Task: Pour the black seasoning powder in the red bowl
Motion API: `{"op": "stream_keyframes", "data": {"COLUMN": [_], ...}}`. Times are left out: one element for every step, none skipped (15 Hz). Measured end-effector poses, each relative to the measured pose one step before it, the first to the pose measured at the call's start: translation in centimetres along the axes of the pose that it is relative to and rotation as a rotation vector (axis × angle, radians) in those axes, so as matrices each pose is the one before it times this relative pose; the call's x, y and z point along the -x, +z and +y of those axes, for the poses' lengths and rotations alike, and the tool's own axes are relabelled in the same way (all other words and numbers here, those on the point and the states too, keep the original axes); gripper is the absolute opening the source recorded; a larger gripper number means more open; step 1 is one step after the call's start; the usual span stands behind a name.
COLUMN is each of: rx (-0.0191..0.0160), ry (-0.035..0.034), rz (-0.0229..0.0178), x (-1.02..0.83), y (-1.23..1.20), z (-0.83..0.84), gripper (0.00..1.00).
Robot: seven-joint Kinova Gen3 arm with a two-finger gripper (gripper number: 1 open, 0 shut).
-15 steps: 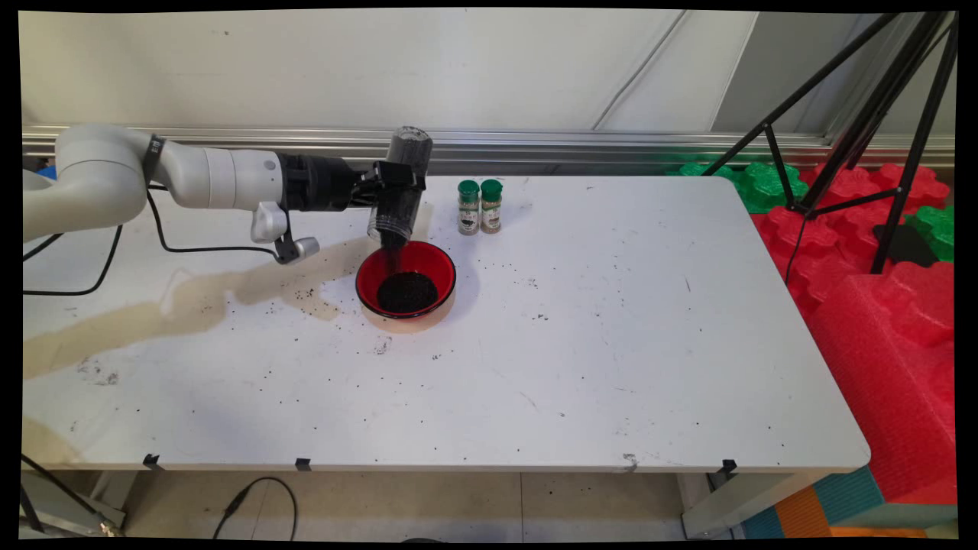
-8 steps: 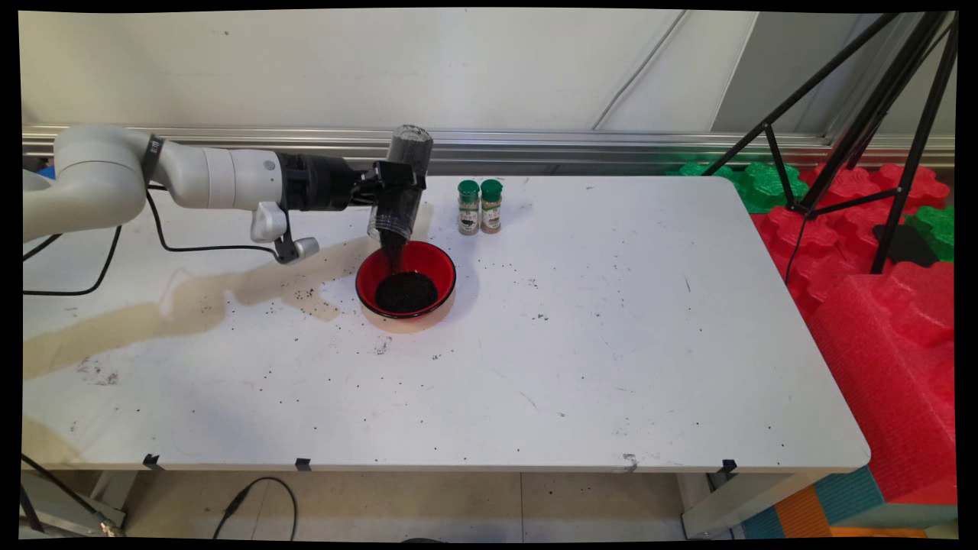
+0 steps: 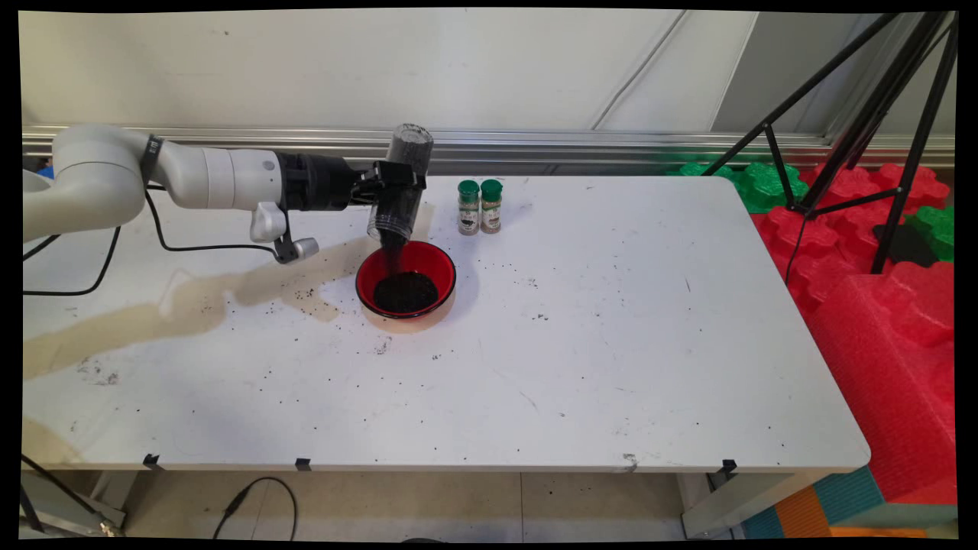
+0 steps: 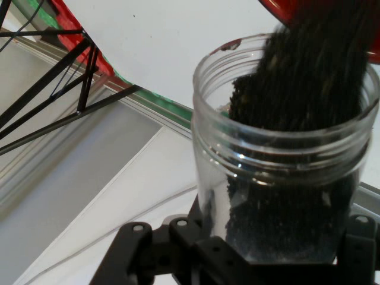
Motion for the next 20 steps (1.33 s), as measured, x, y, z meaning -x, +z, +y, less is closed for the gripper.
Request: {"op": "stream_keyframes", "data": {"rx": [-0.00012, -0.00011, -0.0001, -0.00024, -0.00001, -0.0001, -0.00014, -0.00044, -0.00011, -0.00029, -0.00037, -0.00005, -0.00025, -0.0002, -0.00024, 0.00011, 0.00006, 0.0, 0.00011, 0.00021], "ry": [0.00068, 0.00102, 0.00113, 0.00171, 0.00157, 0.00183, 0.00181, 0.00164, 0.0014, 0.00201, 0.00148, 0.00129, 0.00111, 0.00032, -0.00013, -0.00077, -0.00035, -0.00016, 0.0001, 0.00027], "rz": [-0.00039, -0.00041, -0.00037, -0.00054, -0.00031, -0.00022, -0.00021, 0.0, -0.00019, -0.0003, 0.00007, -0.00016, 0.00029, 0.00035, 0.00015, 0.00047, 0.00026, 0.00026, 0.00033, 0.00026], "x": [0.0, -0.009, -0.01, -0.006, -0.008, -0.007, -0.011, -0.005, -0.008, -0.004, 0.0, -0.009, -0.01, -0.012, -0.011, -0.022, -0.013, -0.019, -0.016, -0.015], "y": [0.0, -0.005, -0.005, -0.009, -0.008, -0.001, -0.004, 0.014, -0.005, 0.003, 0.023, -0.009, 0.008, 0.004, 0.005, 0.01, 0.005, -0.003, 0.009, 0.007], "z": [-0.012, -0.015, -0.014, -0.022, -0.009, -0.012, -0.015, -0.02, -0.007, -0.009, -0.007, 0.005, -0.001, -0.001, -0.006, 0.01, 0.003, 0.0, 0.005, 0.008], "gripper": [0.0, 0.0, 0.0, 0.0, 0.0, 0.0, 0.0, 0.0, 0.0, 0.0, 0.0, 0.0, 0.0, 0.0, 0.0, 0.0, 0.0, 0.0, 0.0, 0.0]}}
